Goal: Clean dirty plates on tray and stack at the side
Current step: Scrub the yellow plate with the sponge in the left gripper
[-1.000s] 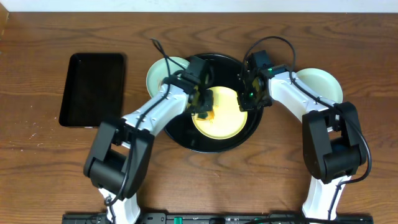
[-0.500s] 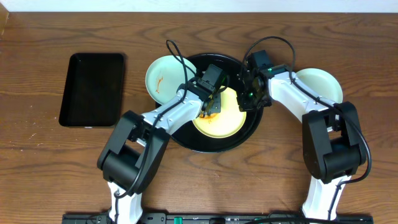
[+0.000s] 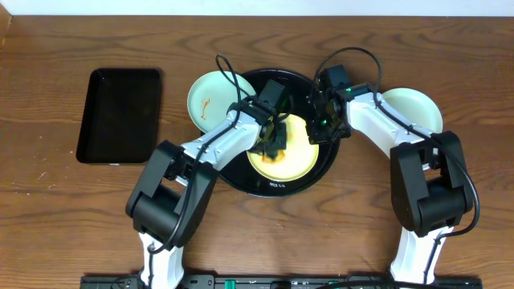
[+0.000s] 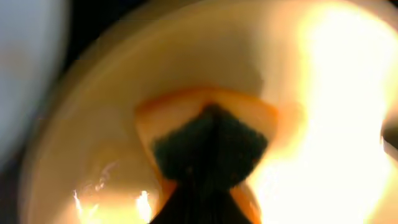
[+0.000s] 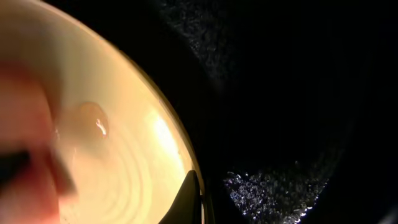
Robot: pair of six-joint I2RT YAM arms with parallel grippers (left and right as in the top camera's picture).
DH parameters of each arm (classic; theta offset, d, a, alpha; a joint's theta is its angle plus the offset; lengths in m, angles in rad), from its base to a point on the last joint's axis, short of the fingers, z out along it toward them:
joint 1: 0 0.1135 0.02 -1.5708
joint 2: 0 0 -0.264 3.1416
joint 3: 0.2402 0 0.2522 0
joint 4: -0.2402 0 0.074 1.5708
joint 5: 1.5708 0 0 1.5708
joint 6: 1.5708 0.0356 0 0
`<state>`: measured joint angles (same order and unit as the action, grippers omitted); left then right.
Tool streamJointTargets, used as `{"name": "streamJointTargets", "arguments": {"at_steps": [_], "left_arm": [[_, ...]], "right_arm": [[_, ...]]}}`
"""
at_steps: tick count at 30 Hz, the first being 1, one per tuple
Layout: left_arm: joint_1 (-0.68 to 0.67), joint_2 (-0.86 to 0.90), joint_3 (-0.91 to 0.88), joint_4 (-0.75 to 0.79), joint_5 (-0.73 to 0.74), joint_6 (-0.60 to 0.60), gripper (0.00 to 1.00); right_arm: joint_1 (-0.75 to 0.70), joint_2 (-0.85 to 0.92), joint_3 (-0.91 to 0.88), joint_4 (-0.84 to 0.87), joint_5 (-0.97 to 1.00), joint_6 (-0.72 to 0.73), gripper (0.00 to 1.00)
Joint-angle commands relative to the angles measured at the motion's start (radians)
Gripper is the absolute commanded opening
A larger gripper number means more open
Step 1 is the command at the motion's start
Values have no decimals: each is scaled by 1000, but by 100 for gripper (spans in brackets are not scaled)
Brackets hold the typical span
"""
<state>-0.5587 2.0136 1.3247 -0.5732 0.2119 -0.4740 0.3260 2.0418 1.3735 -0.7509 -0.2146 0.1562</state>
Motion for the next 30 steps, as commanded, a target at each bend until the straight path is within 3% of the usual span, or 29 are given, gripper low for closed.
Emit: {"name": "streamJointTargets", "arguments": {"at_steps": [1, 11, 13, 18, 22, 26, 30], "left_arm": [[-16, 45, -44, -88, 227, 5, 7], [-16, 46, -44, 270, 185, 5, 8], [-16, 46, -44, 292, 100, 5, 7], [-13, 46, -44, 199, -222, -32, 7], [-13, 46, -44, 57, -357, -129, 8], [-13, 43, -27, -60, -333, -235, 7], [-13, 24, 10, -139, -85, -218, 8]], "right_arm": [[7, 25, 0, -1, 15, 7, 1], [7, 25, 0, -5, 14, 8, 1], [7, 25, 0, -8, 15, 8, 1], [7, 25, 0, -8, 15, 7, 1], [7, 25, 0, -8, 15, 7, 1], [7, 25, 0, -8, 15, 7, 1], [7, 25, 0, -8, 15, 7, 1]]}}
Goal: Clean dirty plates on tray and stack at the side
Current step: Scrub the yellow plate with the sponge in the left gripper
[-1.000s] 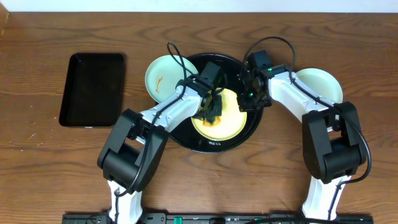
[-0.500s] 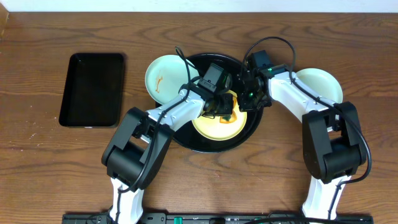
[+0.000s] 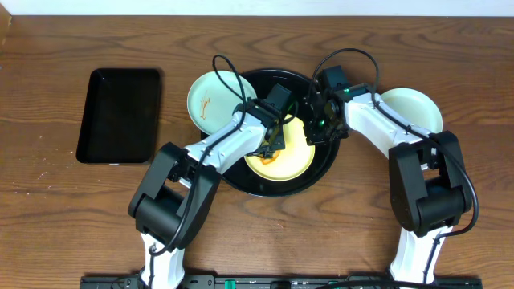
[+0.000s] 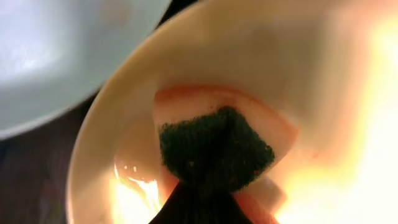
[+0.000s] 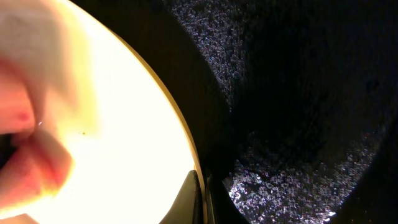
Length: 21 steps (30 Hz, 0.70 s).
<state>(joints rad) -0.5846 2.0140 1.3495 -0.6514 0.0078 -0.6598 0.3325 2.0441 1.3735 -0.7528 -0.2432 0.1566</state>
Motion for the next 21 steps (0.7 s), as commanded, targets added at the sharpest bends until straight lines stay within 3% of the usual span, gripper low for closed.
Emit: {"name": "streamJointTargets", "arguments": {"at_steps": [1, 5, 10, 12, 16, 21], "left_arm": [[13, 21, -10, -64, 208, -3, 7], [12, 19, -6, -40, 449, 102, 7], [18, 19, -6, 27, 440, 158, 7], [26, 19, -6, 72, 376, 170, 7], [51, 19, -6, 143, 111, 169, 8], [86, 19, -6, 127, -132, 169, 7]], "right_arm": [[0, 23, 0, -6, 43, 7, 1], [0, 23, 0, -6, 43, 7, 1], [1, 23, 0, -6, 43, 7, 1], [1, 23, 0, -6, 43, 7, 1], [1, 23, 0, -6, 43, 7, 1], [2, 23, 0, -6, 43, 7, 1]]}}
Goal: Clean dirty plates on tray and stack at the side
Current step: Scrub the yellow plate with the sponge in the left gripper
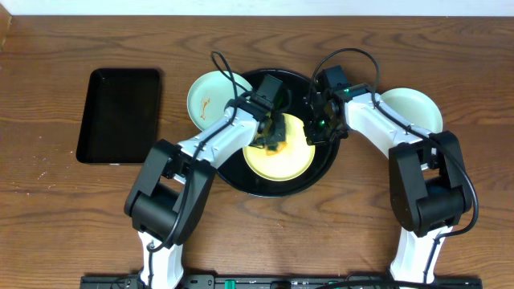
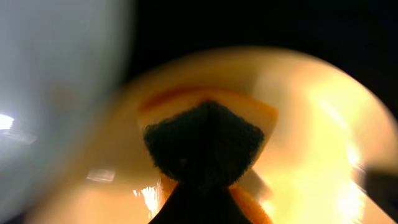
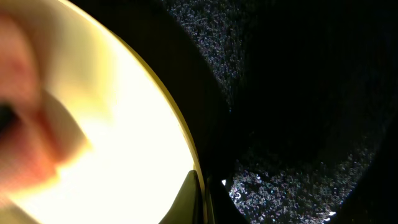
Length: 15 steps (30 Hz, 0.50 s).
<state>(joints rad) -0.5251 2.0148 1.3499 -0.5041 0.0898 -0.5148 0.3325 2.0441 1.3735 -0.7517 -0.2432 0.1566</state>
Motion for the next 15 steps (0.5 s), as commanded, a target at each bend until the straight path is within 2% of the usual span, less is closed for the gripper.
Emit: {"name": "streamJointTargets", "arguments": {"at_steps": [1, 5, 10, 13, 15], "left_arm": [[35, 18, -6, -45, -216, 24, 7], [55, 18, -7, -188, -183, -68, 8], [51, 18, -7, -348, 157, -73, 7], [37, 18, -7, -362, 350, -49, 7], [26, 18, -7, -332, 410, -35, 7]], "right_arm": [[2, 23, 0, -7, 43, 7, 1], [2, 23, 0, -7, 44, 7, 1], [2, 23, 0, -6, 43, 7, 1], [2, 23, 0, -7, 43, 7, 1], [2, 23, 0, -7, 43, 7, 1]]}}
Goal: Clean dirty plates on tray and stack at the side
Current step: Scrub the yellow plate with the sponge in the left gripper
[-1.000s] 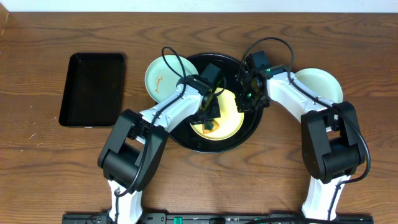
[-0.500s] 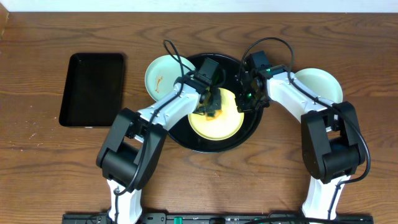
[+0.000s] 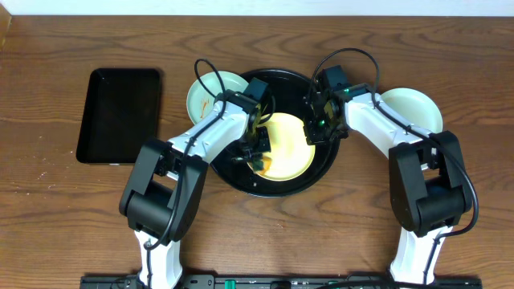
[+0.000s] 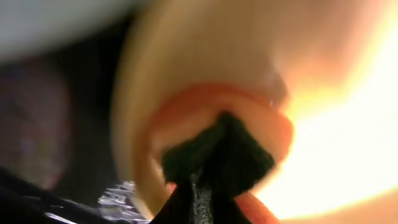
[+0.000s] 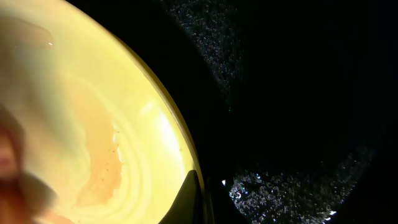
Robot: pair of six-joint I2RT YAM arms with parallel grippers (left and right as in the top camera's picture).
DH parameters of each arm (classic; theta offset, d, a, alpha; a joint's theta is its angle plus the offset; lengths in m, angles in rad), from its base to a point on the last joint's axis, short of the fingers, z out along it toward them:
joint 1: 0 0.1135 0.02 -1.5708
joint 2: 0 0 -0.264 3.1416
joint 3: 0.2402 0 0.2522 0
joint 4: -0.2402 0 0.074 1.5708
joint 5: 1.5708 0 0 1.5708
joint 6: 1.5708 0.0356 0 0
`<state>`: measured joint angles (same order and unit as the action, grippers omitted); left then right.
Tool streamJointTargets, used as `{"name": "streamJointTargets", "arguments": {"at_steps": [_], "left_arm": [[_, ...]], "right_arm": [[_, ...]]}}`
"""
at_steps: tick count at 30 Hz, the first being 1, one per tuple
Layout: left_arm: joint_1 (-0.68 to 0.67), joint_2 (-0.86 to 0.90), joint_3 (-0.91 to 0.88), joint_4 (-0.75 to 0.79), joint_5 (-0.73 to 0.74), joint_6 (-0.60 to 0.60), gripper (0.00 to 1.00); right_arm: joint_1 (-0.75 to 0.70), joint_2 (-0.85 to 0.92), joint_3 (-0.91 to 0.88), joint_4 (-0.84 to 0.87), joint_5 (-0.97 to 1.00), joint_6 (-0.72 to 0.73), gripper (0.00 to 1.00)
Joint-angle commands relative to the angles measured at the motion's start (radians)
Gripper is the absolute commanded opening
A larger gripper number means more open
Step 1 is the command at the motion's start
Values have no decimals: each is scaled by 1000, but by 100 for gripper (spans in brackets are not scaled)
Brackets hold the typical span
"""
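Note:
A yellow plate lies in the round black basin. My left gripper is shut on a green-and-orange sponge pressed on the plate's lower left edge. In the left wrist view the plate is blurred and glaring. My right gripper is shut on the plate's right rim; one dark finger lies over the rim. In the right wrist view the plate carries a thin orange film. A pale green plate with an orange stain sits left of the basin.
A second pale green plate rests on the table at the right, partly under my right arm. A black rectangular tray lies at the far left. The basin floor is wet with droplets.
My left gripper with the sponge has moved from the plate's upper left part to its lower left edge. The right gripper still holds the rim in the same place.
The sponge was on the plate's left middle, with orange soil near the lower left. Then it was higher, on the upper left, and stayed near the top. Now it is at the lower left edge. The right gripper gripped the rim throughout.

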<state>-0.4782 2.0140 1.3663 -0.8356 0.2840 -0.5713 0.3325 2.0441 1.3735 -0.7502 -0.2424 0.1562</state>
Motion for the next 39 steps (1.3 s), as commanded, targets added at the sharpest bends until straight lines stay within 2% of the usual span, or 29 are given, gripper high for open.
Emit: {"name": "streamJointTargets", "arguments": {"at_steps": [1, 6, 9, 13, 16, 21, 26, 31, 32, 34, 39], "left_arm": [[-26, 19, -23, 24, 230, 21, 7], [-34, 19, -23, 206, 212, 48, 7], [-25, 19, -23, 296, 81, 39, 7], [-2, 19, -23, 310, -162, 13, 7], [27, 18, -19, 261, -249, 13, 7], [71, -6, 76, 43, -188, 13, 7], [79, -103, 175, -157, -152, 14, 7], [81, -222, 180, -200, -135, 52, 7], [81, -237, 180, -200, -135, 60, 8], [81, -254, 180, -200, -137, 79, 8], [87, -252, 180, -199, -139, 82, 7]], "right_arm": [[2, 23, 0, -8, 43, 7, 1], [2, 23, 0, -13, 43, 7, 1], [2, 23, 0, -13, 43, 7, 1], [3, 23, 0, -13, 43, 7, 1], [3, 23, 0, -13, 42, 7, 1], [3, 23, 0, -10, 43, 7, 1], [3, 23, -2, 15, 43, 8, 13], [3, 24, -3, 30, 42, 8, 13], [5, 25, -3, 31, 40, 8, 12], [10, 29, -3, 32, 37, 8, 1], [13, 26, -3, 24, 11, 22, 1]]}}
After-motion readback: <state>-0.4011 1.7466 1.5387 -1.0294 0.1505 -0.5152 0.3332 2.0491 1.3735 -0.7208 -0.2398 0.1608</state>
